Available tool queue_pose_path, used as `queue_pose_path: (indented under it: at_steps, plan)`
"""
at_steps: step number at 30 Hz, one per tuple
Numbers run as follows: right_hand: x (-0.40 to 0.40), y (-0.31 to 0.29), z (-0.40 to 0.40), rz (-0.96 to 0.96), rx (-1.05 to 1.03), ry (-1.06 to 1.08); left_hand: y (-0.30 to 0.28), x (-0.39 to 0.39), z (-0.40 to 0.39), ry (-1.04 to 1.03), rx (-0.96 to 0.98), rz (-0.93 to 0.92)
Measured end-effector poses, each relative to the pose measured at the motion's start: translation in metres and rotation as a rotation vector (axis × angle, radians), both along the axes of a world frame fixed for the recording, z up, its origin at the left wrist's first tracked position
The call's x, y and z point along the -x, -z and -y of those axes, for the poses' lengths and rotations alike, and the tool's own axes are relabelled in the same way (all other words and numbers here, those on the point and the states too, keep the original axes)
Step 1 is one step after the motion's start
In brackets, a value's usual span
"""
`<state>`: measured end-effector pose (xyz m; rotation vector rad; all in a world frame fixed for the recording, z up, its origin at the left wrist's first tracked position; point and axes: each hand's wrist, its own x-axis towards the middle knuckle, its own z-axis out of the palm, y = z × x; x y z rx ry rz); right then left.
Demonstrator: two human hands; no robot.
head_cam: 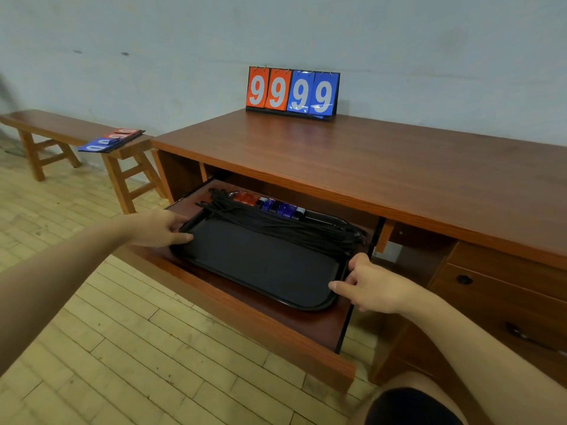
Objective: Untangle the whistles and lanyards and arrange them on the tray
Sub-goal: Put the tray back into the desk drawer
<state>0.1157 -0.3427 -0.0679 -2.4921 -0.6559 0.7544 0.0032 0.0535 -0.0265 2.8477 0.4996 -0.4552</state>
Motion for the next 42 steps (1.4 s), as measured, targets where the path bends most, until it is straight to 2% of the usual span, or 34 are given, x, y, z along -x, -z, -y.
queue_pose_path:
  at_steps: [9, 16, 22, 29, 42]
  plan:
    - [0.003, 0.0, 0.0, 0.037, -0.007, 0.014, -0.004, 0.016, 0.019, 0.304, -0.109, -0.237]
    - [0.002, 0.006, 0.003, 0.116, -0.033, 0.035, 0.004, 0.011, 0.028, 0.366, -0.235, -0.119]
    - [0.007, 0.0, -0.006, 0.117, -0.013, 0.061, 0.007, 0.01, 0.026, 0.384, -0.133, -0.02]
    - [0.009, -0.003, -0.007, 0.12, -0.008, 0.058, 0.006, 0.008, 0.027, 0.441, -0.216, -0.01]
    - [-0.002, -0.012, -0.005, 0.169, 0.105, 0.049, 0.004, -0.006, 0.034, 0.405, -0.225, 0.003]
